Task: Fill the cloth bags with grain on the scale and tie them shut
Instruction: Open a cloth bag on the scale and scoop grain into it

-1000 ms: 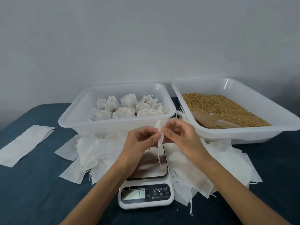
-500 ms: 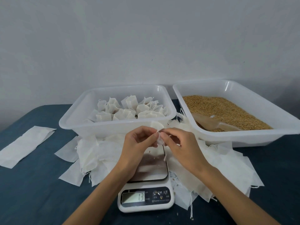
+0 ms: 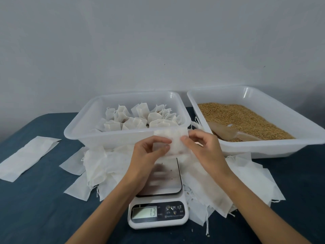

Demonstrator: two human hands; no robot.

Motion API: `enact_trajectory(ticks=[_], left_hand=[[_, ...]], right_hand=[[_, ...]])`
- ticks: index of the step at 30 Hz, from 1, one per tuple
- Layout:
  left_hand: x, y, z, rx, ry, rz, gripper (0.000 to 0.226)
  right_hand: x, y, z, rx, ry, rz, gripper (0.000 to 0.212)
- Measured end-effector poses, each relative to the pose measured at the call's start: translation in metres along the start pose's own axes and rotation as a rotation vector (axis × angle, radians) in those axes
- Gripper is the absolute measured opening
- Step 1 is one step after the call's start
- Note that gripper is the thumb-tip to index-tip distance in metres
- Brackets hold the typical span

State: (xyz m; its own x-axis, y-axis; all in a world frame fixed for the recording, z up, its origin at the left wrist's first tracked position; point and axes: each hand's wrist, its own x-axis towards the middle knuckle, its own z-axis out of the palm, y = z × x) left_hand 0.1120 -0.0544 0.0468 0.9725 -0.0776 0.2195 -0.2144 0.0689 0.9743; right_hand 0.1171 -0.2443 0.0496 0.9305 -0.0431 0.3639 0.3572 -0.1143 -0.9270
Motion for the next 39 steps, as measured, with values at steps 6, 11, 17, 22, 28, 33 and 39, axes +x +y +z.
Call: enact_trajectory(ticks=[6,11,17,22,28,33,39], left_hand=[[-0.001,0.001,0.0,0.046,0.041,0.042,0.019],[-0.002,0.001,0.001,0.018,0.019,0.035,0.019],[0.002,-0.003,-0.003,-0.022,0.094,0.004,0.022],[0.003,-0.004,-0.001,-0.122,0.076,-0.075,0.022],[0.002,-0.004,0.001,-0.146,0.043,-0.156,0.025],[0.001,0.004,0.002,-0.037,0.054,-0.113,0.041],[-0.011,0.007,0.008,0.283,-0.233,0.053,0.1]], right_hand=[[-0.003,0.0,0.0,-0.062,0.077,-0.149,0.003],[-0.005,0.001,0.003,-0.086,-0.153,-0.077,0.007],[0.0,-0.001,-0.006,0.007,-0.056,-0.035,0.017],[0.0,-0.003,-0.004,-0.022,-0.193,-0.033,0.027],[0.004,-0.008,-0.015,-0.143,-0.191,-0.031,0.047],[0.017,-0.028,-0.031,-0.263,-0.381,0.042,0.052],[0.04,-0.071,-0.027,-0.608,-0.626,0.119,0.054]])
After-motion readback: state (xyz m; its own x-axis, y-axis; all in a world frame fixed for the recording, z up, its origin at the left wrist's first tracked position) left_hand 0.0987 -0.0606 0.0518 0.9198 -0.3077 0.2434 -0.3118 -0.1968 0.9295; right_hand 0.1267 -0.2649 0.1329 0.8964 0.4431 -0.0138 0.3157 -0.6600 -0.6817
